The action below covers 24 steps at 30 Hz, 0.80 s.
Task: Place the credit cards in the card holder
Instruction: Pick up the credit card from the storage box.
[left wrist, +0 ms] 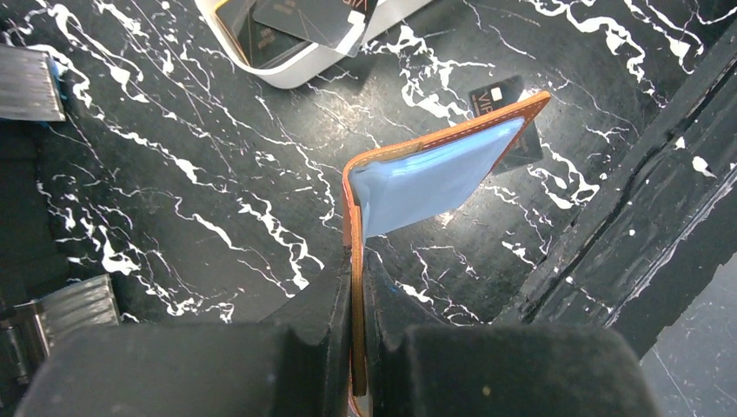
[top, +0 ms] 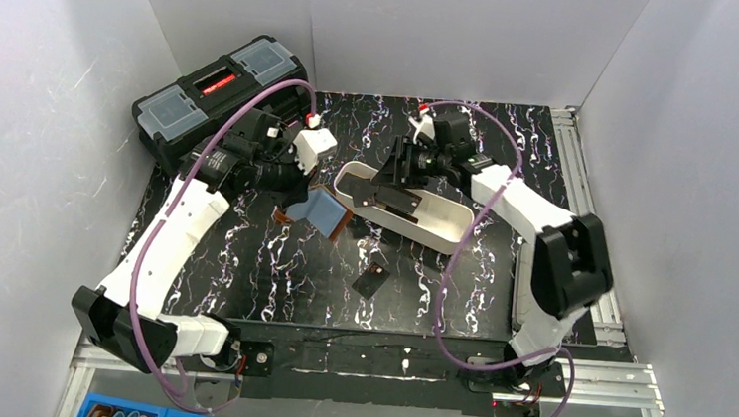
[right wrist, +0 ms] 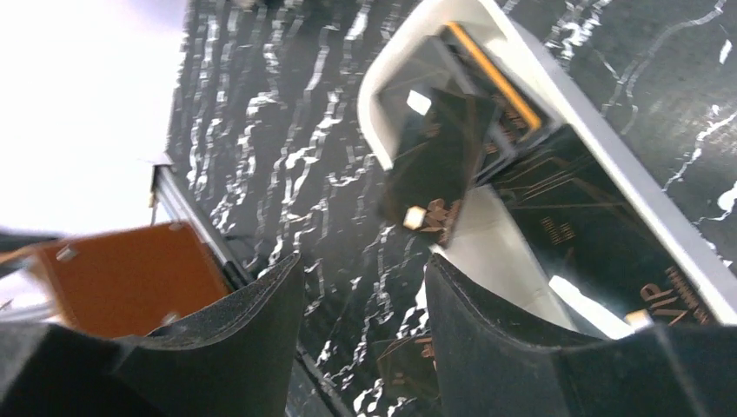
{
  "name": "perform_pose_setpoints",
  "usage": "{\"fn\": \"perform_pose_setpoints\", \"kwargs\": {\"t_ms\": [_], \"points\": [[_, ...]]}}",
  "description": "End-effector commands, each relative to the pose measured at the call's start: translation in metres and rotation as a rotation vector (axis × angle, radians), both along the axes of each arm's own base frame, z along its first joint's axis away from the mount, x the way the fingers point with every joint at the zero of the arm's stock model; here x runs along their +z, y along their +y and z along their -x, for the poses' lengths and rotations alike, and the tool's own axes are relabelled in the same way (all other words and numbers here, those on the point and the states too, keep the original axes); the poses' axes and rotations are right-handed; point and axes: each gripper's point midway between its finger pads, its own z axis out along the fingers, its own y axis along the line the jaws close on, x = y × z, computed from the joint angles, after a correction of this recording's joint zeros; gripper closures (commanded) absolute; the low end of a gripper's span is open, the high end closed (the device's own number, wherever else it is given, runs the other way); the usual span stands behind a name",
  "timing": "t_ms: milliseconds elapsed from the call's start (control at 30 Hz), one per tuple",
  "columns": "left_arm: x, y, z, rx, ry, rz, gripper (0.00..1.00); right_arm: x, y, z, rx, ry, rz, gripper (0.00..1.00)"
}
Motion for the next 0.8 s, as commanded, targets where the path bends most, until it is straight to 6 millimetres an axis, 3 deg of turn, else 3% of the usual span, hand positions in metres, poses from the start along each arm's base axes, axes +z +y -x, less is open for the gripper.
{"fn": "perform_pose_setpoints", "kwargs": {"t_ms": [0,200,600,767], "points": [[-0.008,0.004,0.007,0.01,0.058,-0.001,1.0,-0.005,0.008,-0.024,0.003,0.033,-0.012,0.41],[-0.01,0.004,0.008,0.019,0.083,0.024,1.0,-0.025,0.009,-0.037,-0.01,0.067,-0.012,0.42],[-0.003,0.001,0.008,0.035,0.077,0.057,1.0,-0.076,0.013,-0.028,0.001,0.193,-0.01,0.49],[0.0,0.001,0.007,0.034,0.071,0.061,1.0,-0.083,0.014,-0.025,0.003,0.207,-0.016,0.5]]}}
